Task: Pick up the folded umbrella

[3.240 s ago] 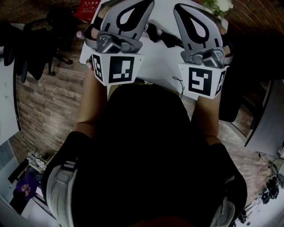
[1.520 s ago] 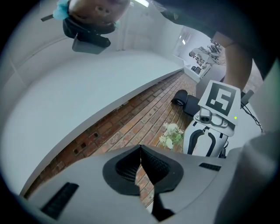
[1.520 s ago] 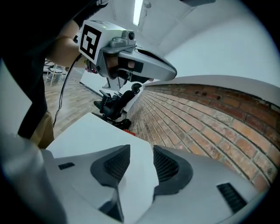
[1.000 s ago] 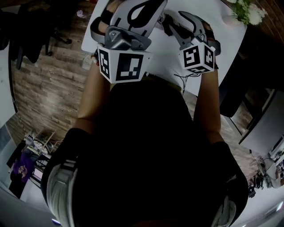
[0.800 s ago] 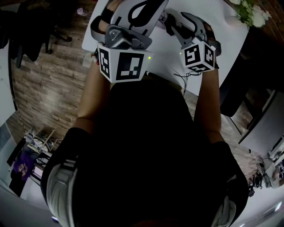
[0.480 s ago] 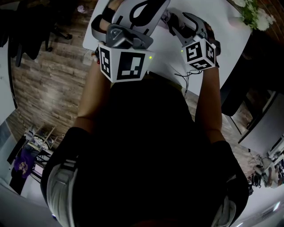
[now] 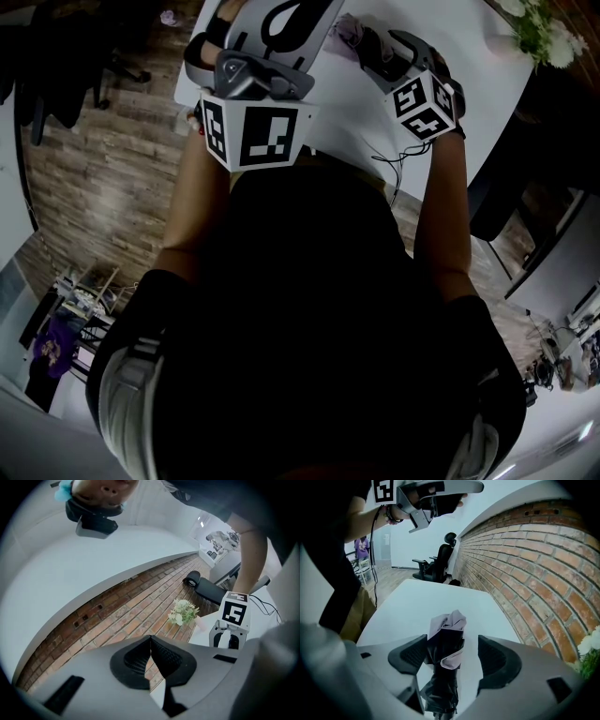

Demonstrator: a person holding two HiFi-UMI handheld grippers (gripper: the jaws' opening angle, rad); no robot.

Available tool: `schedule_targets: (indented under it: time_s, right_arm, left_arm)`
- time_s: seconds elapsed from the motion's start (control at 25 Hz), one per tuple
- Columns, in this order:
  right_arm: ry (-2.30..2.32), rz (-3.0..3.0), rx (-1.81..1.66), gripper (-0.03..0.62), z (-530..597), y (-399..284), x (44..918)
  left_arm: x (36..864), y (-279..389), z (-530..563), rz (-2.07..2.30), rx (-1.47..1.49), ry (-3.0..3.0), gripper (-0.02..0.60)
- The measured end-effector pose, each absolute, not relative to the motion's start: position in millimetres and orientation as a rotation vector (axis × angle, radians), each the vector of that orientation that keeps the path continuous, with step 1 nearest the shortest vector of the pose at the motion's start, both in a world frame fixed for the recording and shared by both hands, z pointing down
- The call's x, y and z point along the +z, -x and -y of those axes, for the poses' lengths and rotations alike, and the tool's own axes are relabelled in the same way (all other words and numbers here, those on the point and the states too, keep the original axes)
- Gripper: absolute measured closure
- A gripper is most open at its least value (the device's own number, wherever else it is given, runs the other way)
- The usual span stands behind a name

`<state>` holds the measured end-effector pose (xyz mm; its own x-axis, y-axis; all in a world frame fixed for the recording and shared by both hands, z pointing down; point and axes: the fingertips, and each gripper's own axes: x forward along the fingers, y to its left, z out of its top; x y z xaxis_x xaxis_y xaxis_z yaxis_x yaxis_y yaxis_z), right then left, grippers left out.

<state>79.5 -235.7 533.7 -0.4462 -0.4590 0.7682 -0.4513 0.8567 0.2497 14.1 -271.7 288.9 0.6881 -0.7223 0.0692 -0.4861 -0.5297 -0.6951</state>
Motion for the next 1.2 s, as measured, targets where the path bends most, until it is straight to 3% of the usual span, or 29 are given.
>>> schedule_targets:
  time_s: [0.52, 1.2]
  right_arm:
    - [-0.564, 2.004, 0.153, 0.212, 228.2, -90.7, 580.1]
    - [-0.437, 1.91, 0.305, 0.2, 226.3, -97.1, 632.1]
  left_arm:
    - [295.7, -14.4, 282.0, -0.914, -0.479, 2.247, 0.569]
    - [307.5, -10.4, 293.1, -0.918, -0.488, 2.28, 0.569]
